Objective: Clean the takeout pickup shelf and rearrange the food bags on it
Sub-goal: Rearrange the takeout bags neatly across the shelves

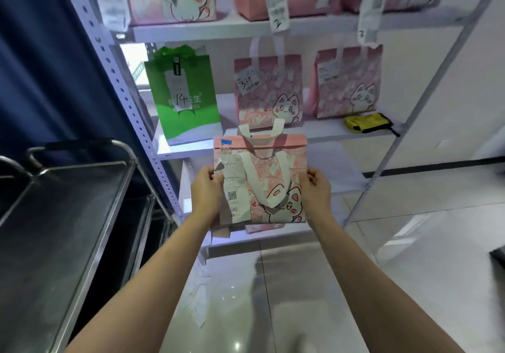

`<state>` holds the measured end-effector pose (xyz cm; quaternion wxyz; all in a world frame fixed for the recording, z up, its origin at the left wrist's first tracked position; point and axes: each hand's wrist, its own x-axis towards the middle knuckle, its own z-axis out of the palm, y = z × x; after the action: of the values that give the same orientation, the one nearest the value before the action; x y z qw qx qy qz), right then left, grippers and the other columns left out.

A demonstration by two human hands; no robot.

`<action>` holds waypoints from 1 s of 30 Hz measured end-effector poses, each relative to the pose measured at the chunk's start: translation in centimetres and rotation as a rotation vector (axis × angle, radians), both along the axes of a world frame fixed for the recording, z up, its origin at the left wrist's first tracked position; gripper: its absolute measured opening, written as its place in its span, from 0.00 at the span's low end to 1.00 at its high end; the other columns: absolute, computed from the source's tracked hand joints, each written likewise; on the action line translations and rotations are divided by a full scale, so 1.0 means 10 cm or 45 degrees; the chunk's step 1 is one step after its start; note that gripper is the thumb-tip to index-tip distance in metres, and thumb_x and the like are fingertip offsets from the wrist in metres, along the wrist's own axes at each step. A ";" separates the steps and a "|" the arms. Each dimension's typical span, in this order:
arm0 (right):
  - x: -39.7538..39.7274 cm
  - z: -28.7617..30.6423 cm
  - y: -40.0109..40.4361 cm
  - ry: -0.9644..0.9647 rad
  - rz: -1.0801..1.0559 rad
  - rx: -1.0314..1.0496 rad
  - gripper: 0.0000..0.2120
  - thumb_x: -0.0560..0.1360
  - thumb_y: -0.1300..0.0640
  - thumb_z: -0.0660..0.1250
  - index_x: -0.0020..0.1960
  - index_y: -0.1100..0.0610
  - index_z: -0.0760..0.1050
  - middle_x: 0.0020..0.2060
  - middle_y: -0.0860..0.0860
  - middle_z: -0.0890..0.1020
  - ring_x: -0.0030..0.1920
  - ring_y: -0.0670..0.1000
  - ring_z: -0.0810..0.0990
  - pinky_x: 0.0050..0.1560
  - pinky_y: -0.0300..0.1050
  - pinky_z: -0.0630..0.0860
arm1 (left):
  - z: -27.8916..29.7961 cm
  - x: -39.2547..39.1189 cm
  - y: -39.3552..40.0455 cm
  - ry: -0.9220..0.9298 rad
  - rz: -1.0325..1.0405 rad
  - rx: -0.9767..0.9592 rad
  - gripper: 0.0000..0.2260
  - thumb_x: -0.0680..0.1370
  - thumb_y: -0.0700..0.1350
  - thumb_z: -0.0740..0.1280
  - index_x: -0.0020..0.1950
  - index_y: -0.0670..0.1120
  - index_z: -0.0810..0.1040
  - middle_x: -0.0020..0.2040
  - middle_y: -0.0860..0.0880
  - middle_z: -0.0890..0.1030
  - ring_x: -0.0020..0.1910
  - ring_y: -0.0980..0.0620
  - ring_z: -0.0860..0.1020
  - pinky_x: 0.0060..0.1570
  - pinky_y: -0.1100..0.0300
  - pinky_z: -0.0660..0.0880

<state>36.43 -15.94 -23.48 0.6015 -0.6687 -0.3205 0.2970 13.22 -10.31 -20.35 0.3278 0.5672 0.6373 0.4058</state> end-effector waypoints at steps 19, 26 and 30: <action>2.18 0.61 -0.15 0.044 -0.156 0.170 0.08 0.81 0.47 0.69 0.50 0.51 0.81 0.47 0.52 0.86 0.49 0.55 0.84 0.50 0.53 0.82 | 0.36 2.28 0.24 -0.119 -0.179 0.072 0.04 0.82 0.43 0.65 0.49 0.44 0.75 0.44 0.49 0.81 0.44 0.45 0.80 0.41 0.51 0.76; 2.79 0.60 -0.16 0.053 -0.201 0.151 0.09 0.80 0.49 0.69 0.50 0.55 0.82 0.44 0.54 0.85 0.43 0.52 0.82 0.40 0.43 0.78 | 0.27 2.86 0.30 -0.098 -0.225 0.061 0.05 0.84 0.45 0.63 0.53 0.45 0.76 0.50 0.48 0.83 0.49 0.46 0.82 0.46 0.48 0.81; 3.03 0.63 -0.11 0.094 -0.258 0.152 0.07 0.80 0.51 0.69 0.46 0.52 0.82 0.46 0.58 0.85 0.42 0.54 0.82 0.42 0.50 0.80 | 0.29 3.16 0.48 -0.020 -0.281 0.094 0.06 0.85 0.45 0.62 0.55 0.45 0.77 0.52 0.47 0.83 0.50 0.46 0.81 0.45 0.52 0.77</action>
<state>66.77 -17.07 -17.21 0.6784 -0.6494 -0.2462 0.2396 44.80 -5.53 -17.49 0.3544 0.6423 0.5532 0.3949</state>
